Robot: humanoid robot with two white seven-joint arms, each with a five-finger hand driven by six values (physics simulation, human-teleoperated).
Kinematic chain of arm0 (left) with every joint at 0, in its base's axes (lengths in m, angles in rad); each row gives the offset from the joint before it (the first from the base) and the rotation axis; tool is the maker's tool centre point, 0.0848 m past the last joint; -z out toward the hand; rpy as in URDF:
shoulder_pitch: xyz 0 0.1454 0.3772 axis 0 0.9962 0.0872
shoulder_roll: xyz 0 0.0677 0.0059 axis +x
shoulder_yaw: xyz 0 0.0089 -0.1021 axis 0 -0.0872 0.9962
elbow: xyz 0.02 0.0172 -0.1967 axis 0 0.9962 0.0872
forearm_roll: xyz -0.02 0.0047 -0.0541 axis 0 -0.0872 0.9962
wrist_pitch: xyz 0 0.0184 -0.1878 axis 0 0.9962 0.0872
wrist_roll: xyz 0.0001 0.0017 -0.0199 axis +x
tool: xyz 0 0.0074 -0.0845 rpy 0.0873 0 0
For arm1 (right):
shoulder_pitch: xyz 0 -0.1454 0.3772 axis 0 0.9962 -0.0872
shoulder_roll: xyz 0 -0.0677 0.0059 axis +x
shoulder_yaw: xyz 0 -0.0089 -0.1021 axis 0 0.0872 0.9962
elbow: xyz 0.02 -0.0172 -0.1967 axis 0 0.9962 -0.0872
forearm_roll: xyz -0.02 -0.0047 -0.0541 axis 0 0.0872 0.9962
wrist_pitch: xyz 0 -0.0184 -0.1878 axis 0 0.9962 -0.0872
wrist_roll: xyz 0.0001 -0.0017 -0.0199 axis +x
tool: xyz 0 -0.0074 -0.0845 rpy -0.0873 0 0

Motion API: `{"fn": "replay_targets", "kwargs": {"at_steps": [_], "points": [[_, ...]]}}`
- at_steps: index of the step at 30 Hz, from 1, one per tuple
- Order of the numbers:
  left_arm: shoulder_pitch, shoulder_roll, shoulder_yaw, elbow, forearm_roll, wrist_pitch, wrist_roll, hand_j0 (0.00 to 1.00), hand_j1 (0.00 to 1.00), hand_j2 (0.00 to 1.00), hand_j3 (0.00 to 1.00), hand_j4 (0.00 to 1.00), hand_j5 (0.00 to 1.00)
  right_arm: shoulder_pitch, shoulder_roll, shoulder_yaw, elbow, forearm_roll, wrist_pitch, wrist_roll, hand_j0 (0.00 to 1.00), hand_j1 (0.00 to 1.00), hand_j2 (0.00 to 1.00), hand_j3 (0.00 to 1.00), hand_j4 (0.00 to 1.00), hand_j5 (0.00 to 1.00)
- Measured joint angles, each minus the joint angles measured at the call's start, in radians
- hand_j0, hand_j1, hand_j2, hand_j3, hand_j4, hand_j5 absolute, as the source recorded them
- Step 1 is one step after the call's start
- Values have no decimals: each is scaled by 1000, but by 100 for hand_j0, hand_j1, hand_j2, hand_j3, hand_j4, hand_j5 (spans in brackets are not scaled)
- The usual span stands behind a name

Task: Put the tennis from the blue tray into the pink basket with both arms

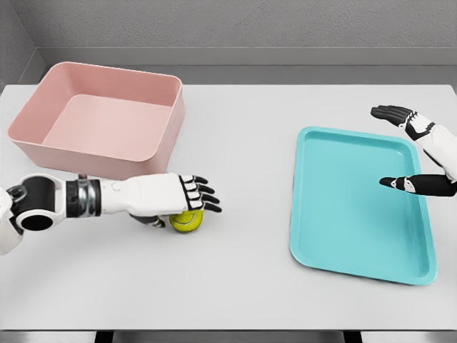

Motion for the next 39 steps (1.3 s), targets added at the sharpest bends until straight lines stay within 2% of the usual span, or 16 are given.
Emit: {"fn": "replay_targets", "kwargs": {"at_steps": [6, 12, 16, 19, 24, 33, 39], "points": [[-8, -15, -22, 12, -1, 0, 0, 99, 99, 99, 99, 99, 99, 0, 1, 0, 0, 0, 0, 0, 100, 100, 100, 100, 100, 100], [-9, -19, -38, 14, -3, 0, -17, 80, 80, 80, 80, 80, 80, 0, 0, 0, 0, 0, 0, 0, 100, 100, 100, 100, 100, 100], [-6, -26, -42, 17, -7, 1, -32, 77, 77, 77, 77, 77, 77, 2, 0, -1, 1, 0, 0, 0, 100, 100, 100, 100, 100, 100], [-6, -29, -43, 27, 0, 1, -40, 65, 65, 65, 65, 65, 65, 2, 0, -1, 1, 0, 0, 0, 100, 100, 100, 100, 100, 100], [-6, -31, -41, 35, 21, 5, -51, 62, 62, 62, 62, 62, 62, 2, 0, -2, 0, -1, 0, 0, 100, 100, 100, 100, 100, 100], [-38, -31, -40, 30, 8, 0, -58, 62, 62, 62, 62, 62, 62, -3, 1, 0, 0, -1, 0, 0, 100, 100, 100, 100, 100, 100], [-81, -28, -39, 24, 27, -1, -59, 62, 62, 62, 62, 62, 62, -3, 1, 0, 0, -1, 0, 0, 100, 100, 100, 100, 100, 100]]}}
